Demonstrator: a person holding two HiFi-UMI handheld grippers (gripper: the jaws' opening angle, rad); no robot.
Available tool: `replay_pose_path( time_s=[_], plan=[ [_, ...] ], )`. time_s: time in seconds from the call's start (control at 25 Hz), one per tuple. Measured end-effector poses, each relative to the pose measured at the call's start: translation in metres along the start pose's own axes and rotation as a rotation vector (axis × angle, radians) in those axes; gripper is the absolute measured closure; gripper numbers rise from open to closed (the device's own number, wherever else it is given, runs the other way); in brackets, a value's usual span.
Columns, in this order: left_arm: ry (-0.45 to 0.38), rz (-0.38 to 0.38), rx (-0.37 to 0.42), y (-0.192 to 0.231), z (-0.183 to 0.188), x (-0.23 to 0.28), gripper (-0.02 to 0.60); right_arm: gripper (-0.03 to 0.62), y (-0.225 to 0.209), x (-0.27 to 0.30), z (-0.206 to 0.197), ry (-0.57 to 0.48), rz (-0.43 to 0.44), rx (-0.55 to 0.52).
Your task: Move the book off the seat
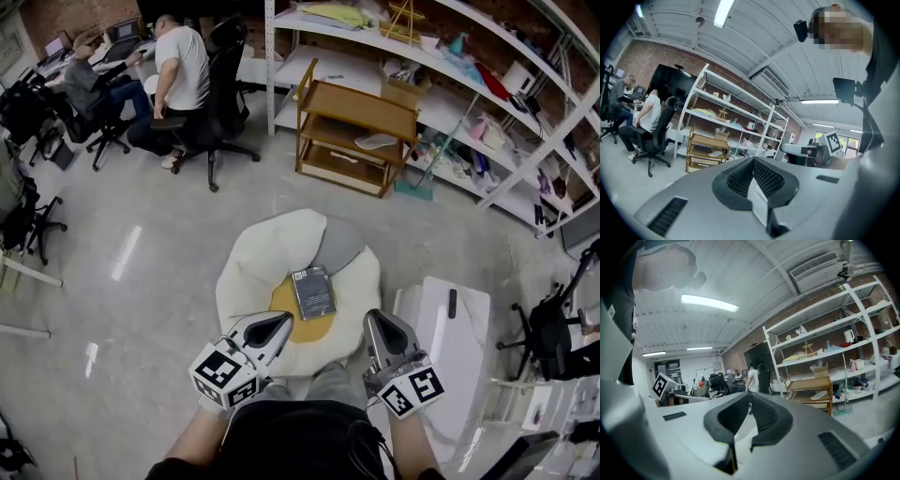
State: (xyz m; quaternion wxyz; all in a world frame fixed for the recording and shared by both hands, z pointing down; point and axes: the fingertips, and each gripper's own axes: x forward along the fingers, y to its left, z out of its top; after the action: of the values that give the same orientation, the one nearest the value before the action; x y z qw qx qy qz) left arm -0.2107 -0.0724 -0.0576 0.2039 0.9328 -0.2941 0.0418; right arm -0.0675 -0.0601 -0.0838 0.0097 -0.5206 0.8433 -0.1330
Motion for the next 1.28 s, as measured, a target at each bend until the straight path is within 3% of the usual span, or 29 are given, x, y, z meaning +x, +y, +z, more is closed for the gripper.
replay_pose_path(
  time_s=[0.24,0.52,0.96,1.28],
  plan=[
    [0.046,0.046,-0.04,0.006,-0.019,0.035,0.578,0.579,-0.031,0.016,-0.011,0.061,0.065,0.031],
    [0.125,0.128,-0.104,0.03,-0.061,0.066,0.576,0.577,-0.071,0.041,-0.056,0.159,0.117,0.093],
    [0.26,0.253,-0.231,0.06,-0.181,0.094,0.545,0.57,-0.148,0.052,-0.183,0.351,0.139,0.158],
    [0.319,0.301,-0.328,0.085,-0.252,0.116,0.485,0.524,-0.184,0.064,-0.281,0.514,0.138,0.24]
  ],
)
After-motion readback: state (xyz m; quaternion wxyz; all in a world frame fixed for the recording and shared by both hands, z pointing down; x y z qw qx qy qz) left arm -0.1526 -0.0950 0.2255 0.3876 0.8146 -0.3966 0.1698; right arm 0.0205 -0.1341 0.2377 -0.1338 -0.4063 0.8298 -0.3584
